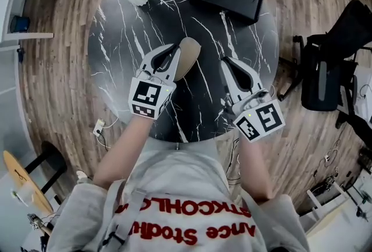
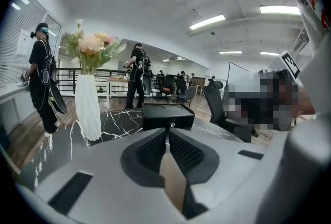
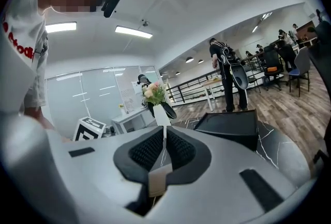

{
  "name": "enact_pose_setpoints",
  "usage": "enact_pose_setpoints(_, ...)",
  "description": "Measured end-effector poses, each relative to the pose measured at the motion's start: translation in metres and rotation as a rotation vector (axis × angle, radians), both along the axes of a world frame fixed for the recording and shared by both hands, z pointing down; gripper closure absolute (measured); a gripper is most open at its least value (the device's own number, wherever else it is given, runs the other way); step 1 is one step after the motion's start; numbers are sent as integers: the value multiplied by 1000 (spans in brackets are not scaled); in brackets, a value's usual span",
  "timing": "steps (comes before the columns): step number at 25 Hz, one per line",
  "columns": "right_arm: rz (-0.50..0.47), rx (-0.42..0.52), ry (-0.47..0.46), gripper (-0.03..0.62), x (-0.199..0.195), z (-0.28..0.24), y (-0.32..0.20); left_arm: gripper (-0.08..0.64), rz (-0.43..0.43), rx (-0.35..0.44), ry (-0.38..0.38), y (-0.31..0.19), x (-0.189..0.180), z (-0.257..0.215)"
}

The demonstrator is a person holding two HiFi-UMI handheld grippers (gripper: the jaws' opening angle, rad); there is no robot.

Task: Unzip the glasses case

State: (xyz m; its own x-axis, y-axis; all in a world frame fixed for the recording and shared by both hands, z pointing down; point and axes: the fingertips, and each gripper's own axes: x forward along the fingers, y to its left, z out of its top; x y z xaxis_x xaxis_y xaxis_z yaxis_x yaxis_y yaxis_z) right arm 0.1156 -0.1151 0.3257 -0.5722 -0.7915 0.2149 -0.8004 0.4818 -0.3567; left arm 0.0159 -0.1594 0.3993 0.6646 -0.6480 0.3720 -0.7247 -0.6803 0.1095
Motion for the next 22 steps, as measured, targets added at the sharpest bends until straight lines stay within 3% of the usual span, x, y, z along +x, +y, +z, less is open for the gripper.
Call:
enact_pose_setpoints(2,-2,-18,0,574,-2,12,-1,537,5,-36,-19,-4,4,18)
enact_pose_setpoints(5,-12,-46,6,574,-4,27,-1,419,5,-105,-57,-7,8,45)
enact_pose_setpoints(11,-40,-89,-2,574,-10,47,3,364,45,-251,-101,-6,17,86)
enact_pose_setpoints(14,-56,-122,-47,574,-16,54,7,326,64,-270,-131,-6,21,95)
enact_pose_setpoints(19,-75,-145,-41,574,-21,64,14,295,59,-281,-113,-9,22,98)
enact_pose_setpoints(22,-76,-154,-37,574,-18,67,16,261,91,-351,-87,-1,25,102)
